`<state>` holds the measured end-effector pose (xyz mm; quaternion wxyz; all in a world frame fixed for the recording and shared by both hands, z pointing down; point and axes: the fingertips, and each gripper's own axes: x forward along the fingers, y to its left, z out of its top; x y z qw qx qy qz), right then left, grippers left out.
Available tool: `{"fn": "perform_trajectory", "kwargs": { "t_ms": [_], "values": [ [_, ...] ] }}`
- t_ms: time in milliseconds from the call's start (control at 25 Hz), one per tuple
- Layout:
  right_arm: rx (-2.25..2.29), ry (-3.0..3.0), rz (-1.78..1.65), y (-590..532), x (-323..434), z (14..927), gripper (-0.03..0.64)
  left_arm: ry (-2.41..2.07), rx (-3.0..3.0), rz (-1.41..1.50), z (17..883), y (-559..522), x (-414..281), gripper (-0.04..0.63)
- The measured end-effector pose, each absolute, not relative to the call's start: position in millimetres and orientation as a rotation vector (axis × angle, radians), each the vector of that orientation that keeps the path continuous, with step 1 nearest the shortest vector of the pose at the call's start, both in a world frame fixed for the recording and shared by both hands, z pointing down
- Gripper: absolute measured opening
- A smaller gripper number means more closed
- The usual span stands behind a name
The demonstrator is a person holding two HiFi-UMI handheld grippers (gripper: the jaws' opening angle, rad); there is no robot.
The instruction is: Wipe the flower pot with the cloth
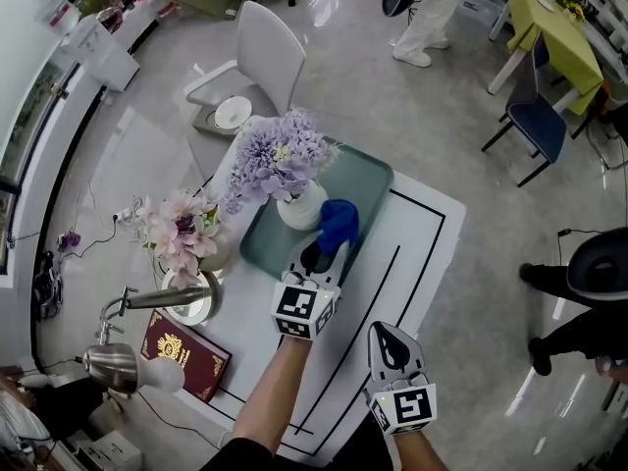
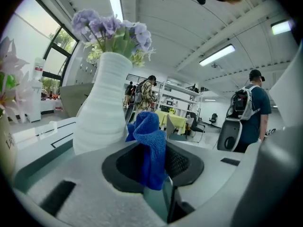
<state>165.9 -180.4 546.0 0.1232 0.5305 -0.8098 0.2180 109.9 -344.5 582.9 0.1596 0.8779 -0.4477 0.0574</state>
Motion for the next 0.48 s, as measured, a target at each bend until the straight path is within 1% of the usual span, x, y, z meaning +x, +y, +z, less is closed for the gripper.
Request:
{"fn": "perform_trajectory", "kwargs": {
  "t_ms": [160, 280, 480],
  "values": [
    [1.551, -2.361, 0.648, -179.0, 165.9, 548.9, 0.008, -1.366, 2.569, 0.043, 535.6, -354.5, 118.3, 0.106],
    [1.55, -2.359, 0.652, -177.5, 168.4, 550.5, 0.008, -1.503, 2.52, -0.04, 508.8, -371.2, 110.5, 0.106],
    [1.554, -2.348, 0.674, -174.5, 175.2, 555.1, 0.008, -1.652, 2.363, -0.071, 510.0, -391.6, 101.9, 0.106]
  ]
}}
